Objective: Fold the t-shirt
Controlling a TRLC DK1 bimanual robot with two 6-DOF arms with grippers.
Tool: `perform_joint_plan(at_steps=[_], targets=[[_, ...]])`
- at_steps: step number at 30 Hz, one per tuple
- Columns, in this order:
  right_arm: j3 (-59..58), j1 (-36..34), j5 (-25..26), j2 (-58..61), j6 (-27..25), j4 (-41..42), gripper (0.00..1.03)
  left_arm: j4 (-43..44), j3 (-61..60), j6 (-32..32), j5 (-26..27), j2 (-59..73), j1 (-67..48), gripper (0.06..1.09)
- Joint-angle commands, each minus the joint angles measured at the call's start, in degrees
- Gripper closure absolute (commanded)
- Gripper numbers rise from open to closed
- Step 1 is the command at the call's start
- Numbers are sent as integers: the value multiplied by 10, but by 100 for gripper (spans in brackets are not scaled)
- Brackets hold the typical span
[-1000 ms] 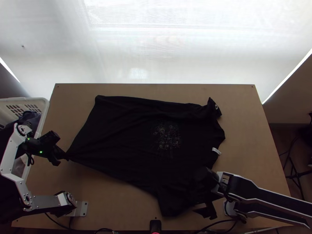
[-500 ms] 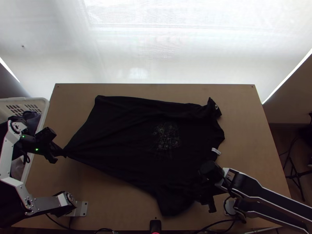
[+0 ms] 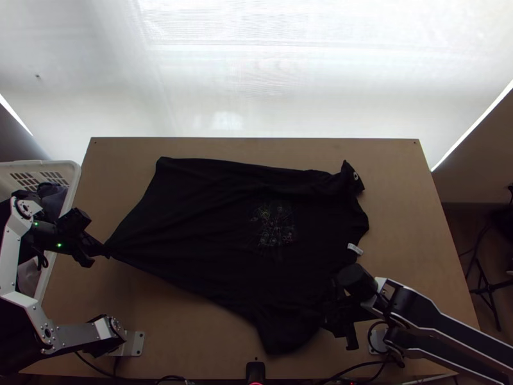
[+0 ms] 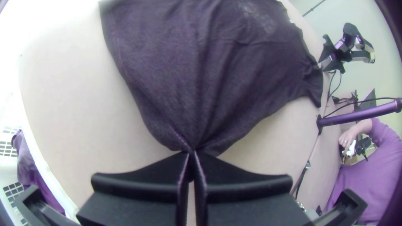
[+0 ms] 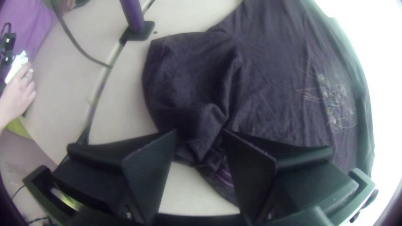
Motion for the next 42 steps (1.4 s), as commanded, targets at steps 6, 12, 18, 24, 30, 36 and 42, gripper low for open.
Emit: perform_joint_plan(at_steps=[6, 12, 18, 24, 30, 36, 42], targets=[[6, 18, -10, 36, -17, -20, 73, -5, 8, -1, 3, -1, 1, 105], [22, 3, -16, 28, 1, -18, 100, -12, 8, 2, 10, -12, 1, 105], [81, -72, -26, 6, 37, -34, 100, -12, 24, -49, 96, -84, -17, 105], [338, -256, -28, 36, 112, -118, 100, -12, 252, -289, 169, -109, -111, 105], [679, -458, -32, 130, 118, -250, 100, -15, 594, -432, 171, -31, -104, 105], [1018, -553, -31, 224, 142, -311, 100, 88, 704, -565, 172, 6, -7, 105], [1121, -629, -22, 219, 138, -265, 100, 199, 656, -606, 179, -88, -3, 105]])
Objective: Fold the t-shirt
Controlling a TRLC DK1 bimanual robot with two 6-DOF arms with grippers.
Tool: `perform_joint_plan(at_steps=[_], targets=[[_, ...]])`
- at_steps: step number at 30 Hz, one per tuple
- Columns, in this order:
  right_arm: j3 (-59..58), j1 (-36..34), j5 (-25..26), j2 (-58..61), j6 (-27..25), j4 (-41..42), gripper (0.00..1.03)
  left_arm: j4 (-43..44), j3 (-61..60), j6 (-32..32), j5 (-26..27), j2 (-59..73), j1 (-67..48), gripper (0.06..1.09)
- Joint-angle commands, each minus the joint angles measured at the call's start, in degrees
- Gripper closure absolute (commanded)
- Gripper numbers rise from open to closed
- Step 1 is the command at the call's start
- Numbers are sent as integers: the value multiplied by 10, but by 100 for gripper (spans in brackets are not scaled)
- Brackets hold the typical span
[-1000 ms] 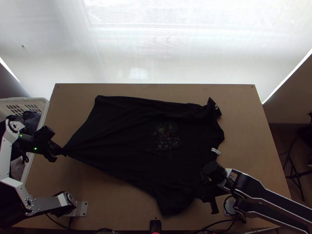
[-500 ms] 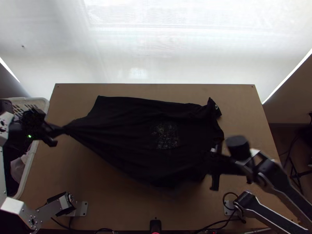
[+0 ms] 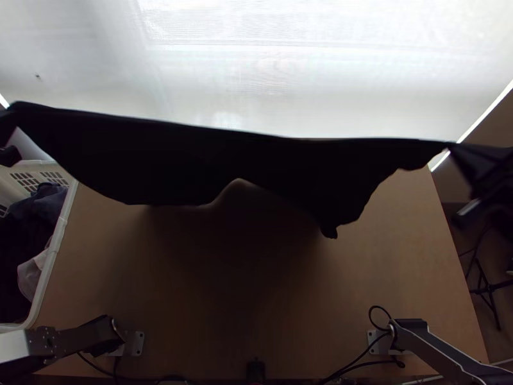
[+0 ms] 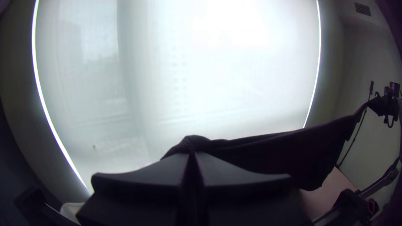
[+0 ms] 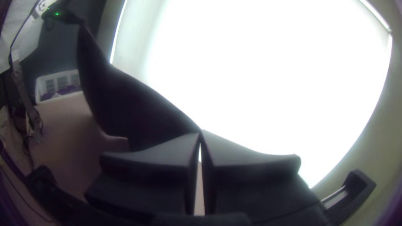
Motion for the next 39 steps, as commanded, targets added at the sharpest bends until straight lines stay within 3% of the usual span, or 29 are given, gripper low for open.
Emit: perform_joint_plan(at_steps=[1, 8, 15, 21, 25, 27, 34, 39], targets=[[175, -110, 10, 14, -3, 22, 100, 121, 16, -57, 12, -81, 17, 105], [150, -131, 26, -52, -6, 103, 100, 194, 11, -53, 19, -188, 3, 105], [147, -109, 26, -99, 5, 121, 100, 189, -7, -43, 3, -257, 6, 105], [149, -92, 31, -134, 3, 163, 100, 189, -19, -19, -56, -302, -4, 105], [149, -92, 59, -154, 2, 206, 100, 214, -15, -4, -186, -312, -73, 105], [149, -89, 61, -160, 5, 217, 100, 225, -15, 5, -223, -318, -99, 105], [149, -54, 65, -179, 39, 224, 100, 196, 23, 11, -227, -318, -129, 105], [148, -37, 64, -175, 57, 158, 100, 116, 25, 8, -227, -316, -156, 105]])
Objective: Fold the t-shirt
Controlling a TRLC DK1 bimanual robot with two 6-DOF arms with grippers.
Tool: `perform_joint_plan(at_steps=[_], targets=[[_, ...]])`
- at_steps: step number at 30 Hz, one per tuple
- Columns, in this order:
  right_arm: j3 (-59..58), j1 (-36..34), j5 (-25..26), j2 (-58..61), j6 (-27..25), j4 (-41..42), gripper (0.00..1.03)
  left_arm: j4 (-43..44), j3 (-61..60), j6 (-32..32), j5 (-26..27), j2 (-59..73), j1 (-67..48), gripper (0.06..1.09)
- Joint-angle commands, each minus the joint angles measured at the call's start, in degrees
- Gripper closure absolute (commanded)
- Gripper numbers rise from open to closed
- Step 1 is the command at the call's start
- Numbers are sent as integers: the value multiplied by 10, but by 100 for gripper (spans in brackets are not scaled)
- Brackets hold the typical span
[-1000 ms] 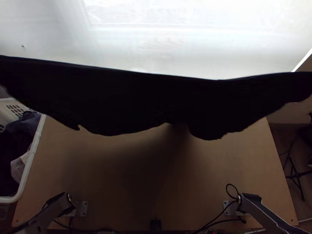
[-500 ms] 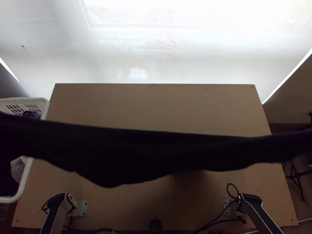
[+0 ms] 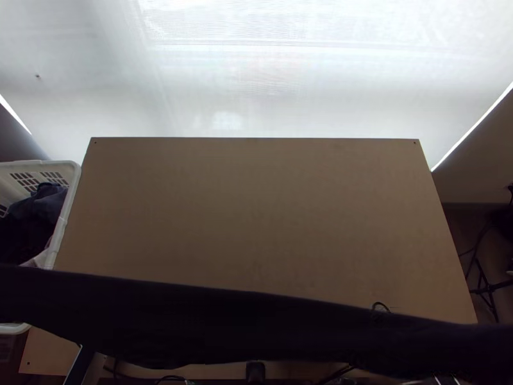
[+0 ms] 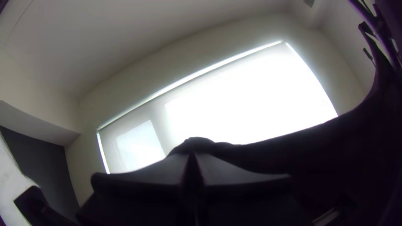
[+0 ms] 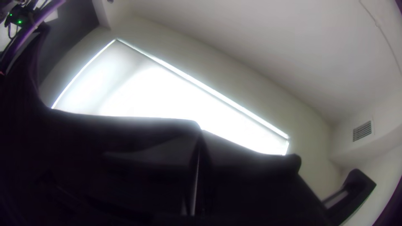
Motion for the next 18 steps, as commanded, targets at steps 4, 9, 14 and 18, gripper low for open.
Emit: perform_joint_plan(at_steps=[4, 9, 14, 18], targets=[[-51, 62, 2, -4, 22, -118, 100, -124, -52, 3, -28, -1, -90, 105], [-206, 88, 13, -9, 3, -136, 100, -120, -201, 9, -46, -1, -137, 105], [-377, 93, 15, 4, -21, -120, 100, -100, -358, 52, -23, 43, -139, 105], [-495, 91, 0, 28, -34, -101, 100, -71, -475, 69, 18, 100, -123, 105]])
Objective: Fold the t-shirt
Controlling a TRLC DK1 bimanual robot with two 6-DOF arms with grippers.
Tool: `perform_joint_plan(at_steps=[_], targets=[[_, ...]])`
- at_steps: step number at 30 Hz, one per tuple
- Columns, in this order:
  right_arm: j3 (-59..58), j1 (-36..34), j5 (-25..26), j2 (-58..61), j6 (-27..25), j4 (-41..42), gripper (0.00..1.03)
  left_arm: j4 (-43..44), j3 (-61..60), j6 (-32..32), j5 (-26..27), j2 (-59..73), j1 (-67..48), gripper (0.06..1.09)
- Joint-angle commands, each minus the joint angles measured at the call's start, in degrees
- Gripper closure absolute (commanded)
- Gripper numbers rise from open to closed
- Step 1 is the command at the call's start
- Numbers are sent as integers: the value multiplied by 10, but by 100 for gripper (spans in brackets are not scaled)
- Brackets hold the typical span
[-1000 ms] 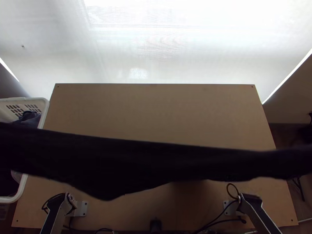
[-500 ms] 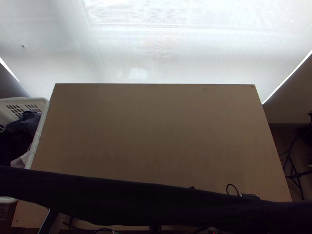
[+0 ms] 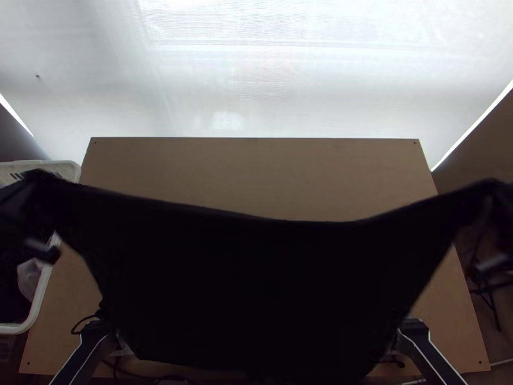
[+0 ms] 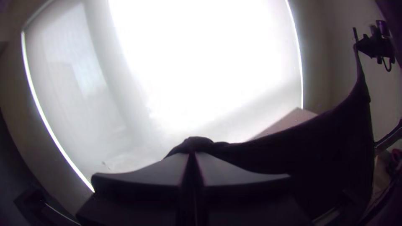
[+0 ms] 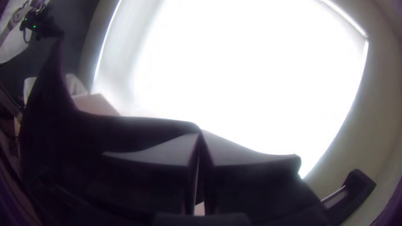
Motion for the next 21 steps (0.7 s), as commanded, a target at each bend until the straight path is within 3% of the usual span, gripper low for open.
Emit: perform_joint_plan(at_steps=[1, 7, 10, 17, 21], targets=[[-212, 8, -16, 33, -21, 23, 100, 32, -208, 35, 54, 81, 10, 105], [-346, -38, -52, 84, -52, 91, 100, 157, -333, 35, 70, 172, 28, 105], [-373, -72, -74, 145, -61, 136, 100, 201, -340, 41, 70, 240, 38, 105], [-344, -117, -93, 327, -70, 239, 100, 248, -249, 41, 68, 413, 41, 105], [-274, -126, -93, 437, -70, 250, 100, 246, -164, 34, 63, 506, 40, 105]])
